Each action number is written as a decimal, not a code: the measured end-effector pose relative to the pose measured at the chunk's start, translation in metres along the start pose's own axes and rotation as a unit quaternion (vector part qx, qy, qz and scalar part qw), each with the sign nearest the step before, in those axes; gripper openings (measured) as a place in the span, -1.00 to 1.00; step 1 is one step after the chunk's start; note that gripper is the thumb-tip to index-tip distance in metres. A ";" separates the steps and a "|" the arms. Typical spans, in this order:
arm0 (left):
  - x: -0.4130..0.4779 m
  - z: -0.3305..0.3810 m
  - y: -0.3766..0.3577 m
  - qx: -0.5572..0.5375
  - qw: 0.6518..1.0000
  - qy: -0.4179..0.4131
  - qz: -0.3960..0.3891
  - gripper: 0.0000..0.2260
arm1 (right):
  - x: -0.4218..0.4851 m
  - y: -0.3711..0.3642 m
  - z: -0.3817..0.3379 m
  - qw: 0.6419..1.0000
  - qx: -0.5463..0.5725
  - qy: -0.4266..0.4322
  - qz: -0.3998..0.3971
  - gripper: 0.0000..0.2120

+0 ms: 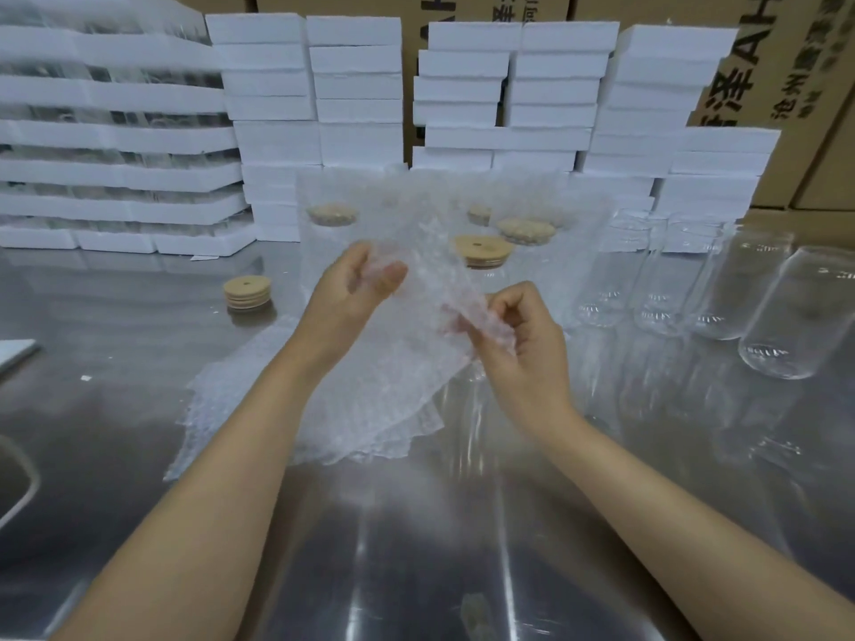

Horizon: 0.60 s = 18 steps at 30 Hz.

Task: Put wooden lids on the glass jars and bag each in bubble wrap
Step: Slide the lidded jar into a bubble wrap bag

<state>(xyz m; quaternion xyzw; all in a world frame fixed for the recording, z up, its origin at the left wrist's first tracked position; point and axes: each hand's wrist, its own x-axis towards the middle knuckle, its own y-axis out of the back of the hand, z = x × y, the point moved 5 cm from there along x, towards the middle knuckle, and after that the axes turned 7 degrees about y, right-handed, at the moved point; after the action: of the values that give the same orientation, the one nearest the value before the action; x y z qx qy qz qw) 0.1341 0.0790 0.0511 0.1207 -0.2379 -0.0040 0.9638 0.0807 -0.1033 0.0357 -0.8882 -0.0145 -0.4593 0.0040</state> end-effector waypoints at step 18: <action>-0.009 -0.028 0.008 -0.244 0.885 0.113 0.381 -0.85 | -0.019 -0.019 0.032 0.977 0.001 -0.198 -0.072 -0.73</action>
<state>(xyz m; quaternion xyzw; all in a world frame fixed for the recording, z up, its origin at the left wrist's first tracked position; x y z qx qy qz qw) 0.1383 0.0939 0.0251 -0.2188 -0.1466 0.3193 0.9103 0.0949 -0.0839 0.0018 -0.9581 -0.0797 -0.2732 -0.0310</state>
